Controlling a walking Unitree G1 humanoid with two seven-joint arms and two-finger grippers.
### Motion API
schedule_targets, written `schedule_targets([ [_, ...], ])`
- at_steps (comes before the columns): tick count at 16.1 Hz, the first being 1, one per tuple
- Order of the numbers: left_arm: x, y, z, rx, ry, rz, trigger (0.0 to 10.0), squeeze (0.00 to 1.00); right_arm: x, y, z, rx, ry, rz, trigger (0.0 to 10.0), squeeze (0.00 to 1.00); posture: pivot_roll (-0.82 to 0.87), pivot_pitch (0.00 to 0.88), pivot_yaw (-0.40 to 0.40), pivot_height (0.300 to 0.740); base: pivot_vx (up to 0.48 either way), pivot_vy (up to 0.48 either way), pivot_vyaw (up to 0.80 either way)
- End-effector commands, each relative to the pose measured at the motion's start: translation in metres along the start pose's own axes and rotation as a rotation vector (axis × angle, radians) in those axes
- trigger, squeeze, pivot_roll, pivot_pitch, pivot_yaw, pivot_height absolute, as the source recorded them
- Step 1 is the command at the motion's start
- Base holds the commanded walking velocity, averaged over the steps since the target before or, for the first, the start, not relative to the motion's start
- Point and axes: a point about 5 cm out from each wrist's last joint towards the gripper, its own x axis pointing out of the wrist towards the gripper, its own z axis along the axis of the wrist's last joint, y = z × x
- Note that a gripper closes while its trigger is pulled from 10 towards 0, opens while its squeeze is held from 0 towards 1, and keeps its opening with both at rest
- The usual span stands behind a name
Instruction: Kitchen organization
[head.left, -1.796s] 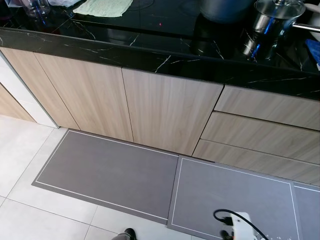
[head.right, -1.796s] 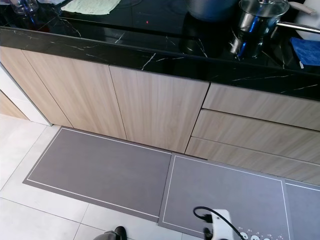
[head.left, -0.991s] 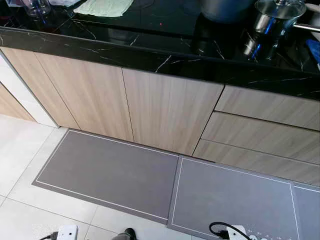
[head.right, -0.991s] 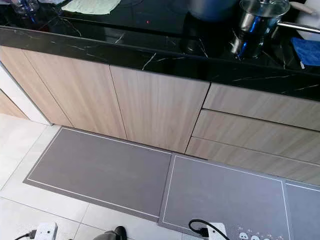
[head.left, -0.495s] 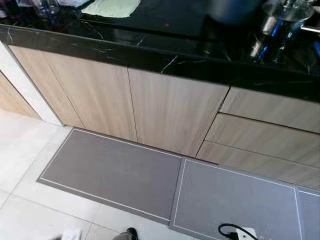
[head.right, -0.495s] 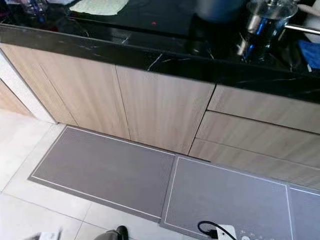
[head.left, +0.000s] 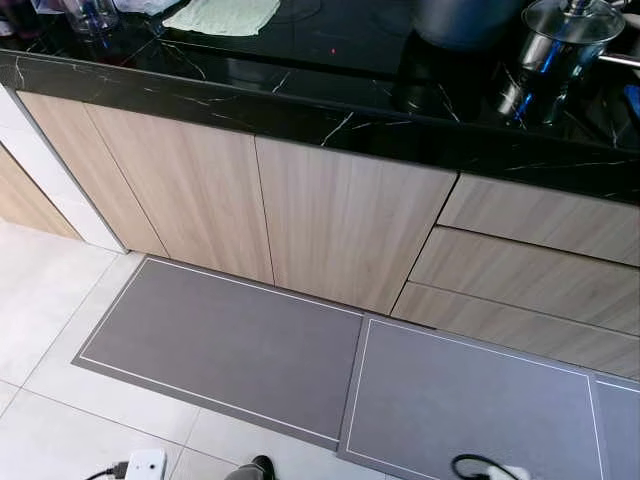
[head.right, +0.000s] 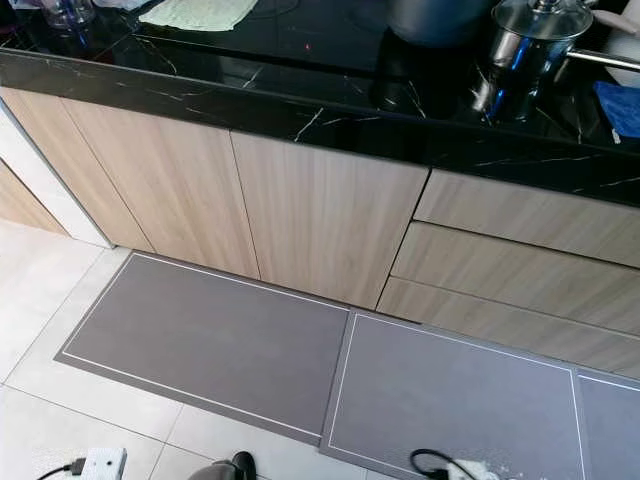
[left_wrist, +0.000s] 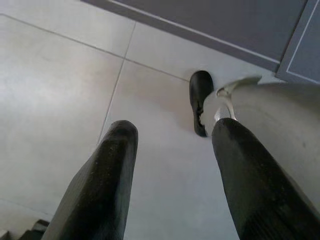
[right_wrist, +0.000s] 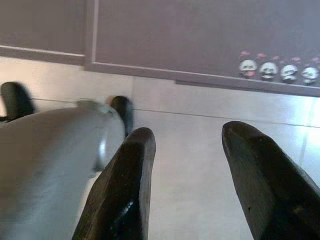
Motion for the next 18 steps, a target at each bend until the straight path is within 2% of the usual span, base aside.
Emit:
schedule_targets([
  [1,-0.003,0.001,-0.01,-0.006,0.036,0.001,10.0,0.0,-0.001,0.001,-0.006,-0.003,0.016,0.006,10.0,0.0,0.07,0.196,-0.019,0.74,0.0,0.0,0.0],
  [2,-0.003,0.0,-0.011,0.003,0.043,-0.008,10.0,0.0,0.0,0.008,-0.005,-0.007,0.015,0.023,10.0,0.0,0.07,0.195,-0.019,0.74,0.0,0.0,0.0],
  [6,-0.003,0.001,-0.012,0.037,0.067,0.0,10.0,0.0,0.002,0.015,0.001,0.008,0.007,0.036,10.0,0.0,0.05,0.2,-0.026,0.74,0.0,0.0,0.0],
  [12,-0.002,0.0,-0.012,0.043,0.081,0.002,10.0,0.0,0.003,0.017,0.005,0.043,-0.003,0.037,10.0,0.0,0.05,0.193,-0.031,0.74,0.0,0.0,0.0],
  [14,-0.002,0.0,-0.012,0.038,0.078,0.005,10.0,0.0,0.004,0.018,0.005,0.02,0.006,0.042,10.0,0.0,0.04,0.195,-0.032,0.74,0.0,0.0,-0.8],
  [18,-0.002,0.0,-0.012,0.046,0.082,0.0,10.0,0.0,0.004,0.02,0.007,0.037,-0.016,0.046,10.0,0.0,0.04,0.184,-0.023,0.74,0.0,0.0,0.0],
])
